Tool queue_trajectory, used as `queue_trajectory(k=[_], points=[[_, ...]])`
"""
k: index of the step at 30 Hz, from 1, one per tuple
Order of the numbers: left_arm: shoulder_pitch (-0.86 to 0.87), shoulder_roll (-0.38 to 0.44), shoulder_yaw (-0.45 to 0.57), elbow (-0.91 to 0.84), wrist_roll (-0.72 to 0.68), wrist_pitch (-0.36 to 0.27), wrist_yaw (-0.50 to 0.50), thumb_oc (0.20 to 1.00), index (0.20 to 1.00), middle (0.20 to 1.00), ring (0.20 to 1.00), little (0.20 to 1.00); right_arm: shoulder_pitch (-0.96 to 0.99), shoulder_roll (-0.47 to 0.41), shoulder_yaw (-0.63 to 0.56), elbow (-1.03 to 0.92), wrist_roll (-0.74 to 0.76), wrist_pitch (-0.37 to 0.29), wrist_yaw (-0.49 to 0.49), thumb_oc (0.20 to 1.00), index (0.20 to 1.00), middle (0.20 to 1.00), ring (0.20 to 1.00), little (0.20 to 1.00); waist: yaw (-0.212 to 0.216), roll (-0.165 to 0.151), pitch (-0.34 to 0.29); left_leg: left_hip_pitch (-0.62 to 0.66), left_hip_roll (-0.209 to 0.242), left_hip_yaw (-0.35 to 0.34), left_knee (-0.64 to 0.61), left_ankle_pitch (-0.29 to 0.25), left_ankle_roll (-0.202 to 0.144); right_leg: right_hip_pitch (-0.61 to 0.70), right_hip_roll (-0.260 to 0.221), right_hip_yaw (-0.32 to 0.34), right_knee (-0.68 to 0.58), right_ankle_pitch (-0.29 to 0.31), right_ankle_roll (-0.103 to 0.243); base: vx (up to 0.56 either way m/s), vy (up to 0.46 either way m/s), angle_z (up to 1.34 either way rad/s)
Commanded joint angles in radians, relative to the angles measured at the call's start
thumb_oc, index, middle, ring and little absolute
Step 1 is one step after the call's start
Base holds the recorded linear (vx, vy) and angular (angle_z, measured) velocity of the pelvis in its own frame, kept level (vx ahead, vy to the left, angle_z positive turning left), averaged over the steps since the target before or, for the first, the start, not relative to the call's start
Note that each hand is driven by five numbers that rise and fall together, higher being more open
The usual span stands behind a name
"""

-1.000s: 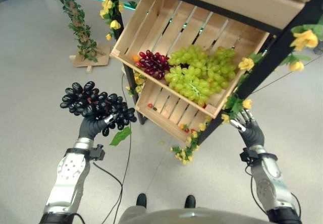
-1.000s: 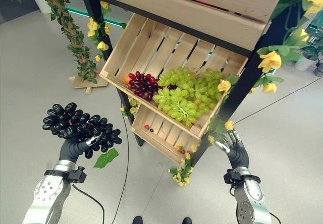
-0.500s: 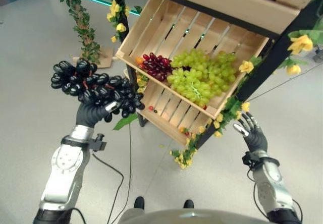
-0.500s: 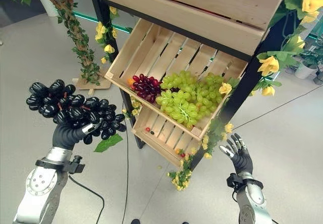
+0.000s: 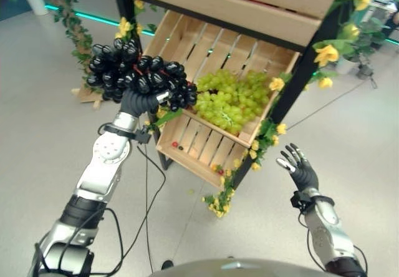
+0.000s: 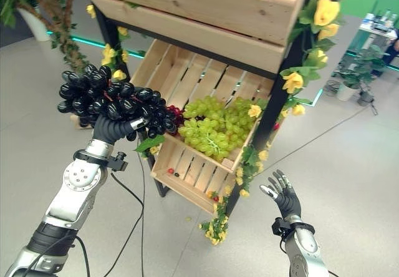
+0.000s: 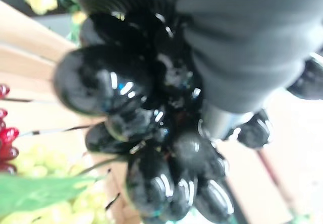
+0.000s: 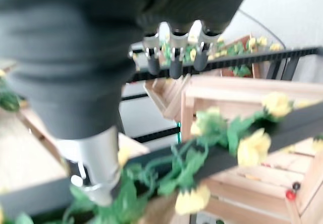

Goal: Pick up the fruits from the basket on one side to the basket on the other side

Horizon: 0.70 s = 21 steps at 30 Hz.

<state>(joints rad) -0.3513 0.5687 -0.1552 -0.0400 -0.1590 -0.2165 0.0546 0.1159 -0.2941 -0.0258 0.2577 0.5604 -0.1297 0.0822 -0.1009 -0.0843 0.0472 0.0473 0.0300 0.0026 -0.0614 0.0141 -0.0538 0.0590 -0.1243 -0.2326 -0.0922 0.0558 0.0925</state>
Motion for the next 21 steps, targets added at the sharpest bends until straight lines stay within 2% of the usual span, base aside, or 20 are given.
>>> queue_trajectory(k=[1,7,19,21], points=[[-0.223,0.051,-0.030,0.126,0.052,-0.021,0.059,0.200,0.200,0.200,0.200,0.200,-0.064,-0.062,0.002,-0.025,-0.008,-0.018,0.023,1.000,1.000,1.000,1.000,1.000,-0.016,0.006,-0.023,0.002,0.040,0.075,0.054,-0.080,-0.022,0.048,-0.044,-0.001,0.037,-0.090,0.092,0.01,0.003,-0.17],[-0.349,0.108,-0.091,0.292,0.091,0.013,0.073,0.200,0.200,0.200,0.200,0.200,-0.066,-0.079,0.015,-0.013,-0.012,-0.005,0.029,1.000,1.000,1.000,1.000,1.000,-0.045,-0.002,-0.029,0.018,0.051,0.104,0.041,-0.077,-0.025,0.035,-0.034,0.029,0.039,-0.084,0.099,0.00,0.004,-0.20],[-0.465,0.186,-0.144,0.474,0.134,0.047,0.068,0.200,0.200,0.200,0.200,0.200,-0.054,-0.086,0.023,-0.020,-0.009,-0.001,0.046,1.000,1.000,1.000,1.000,1.000,-0.075,-0.015,-0.039,0.043,0.062,0.144,0.023,-0.076,-0.027,0.025,-0.020,0.071,0.034,-0.076,0.107,0.02,0.008,-0.12],[-0.529,0.237,-0.190,0.549,0.151,0.068,0.047,0.200,0.200,0.200,0.200,0.200,-0.052,-0.092,0.027,-0.021,-0.005,0.000,0.052,1.000,1.000,1.000,1.000,1.000,-0.084,-0.013,-0.041,0.047,0.066,0.153,0.023,-0.075,-0.028,0.020,-0.016,0.081,0.036,-0.073,0.109,0.01,0.014,-0.05]])
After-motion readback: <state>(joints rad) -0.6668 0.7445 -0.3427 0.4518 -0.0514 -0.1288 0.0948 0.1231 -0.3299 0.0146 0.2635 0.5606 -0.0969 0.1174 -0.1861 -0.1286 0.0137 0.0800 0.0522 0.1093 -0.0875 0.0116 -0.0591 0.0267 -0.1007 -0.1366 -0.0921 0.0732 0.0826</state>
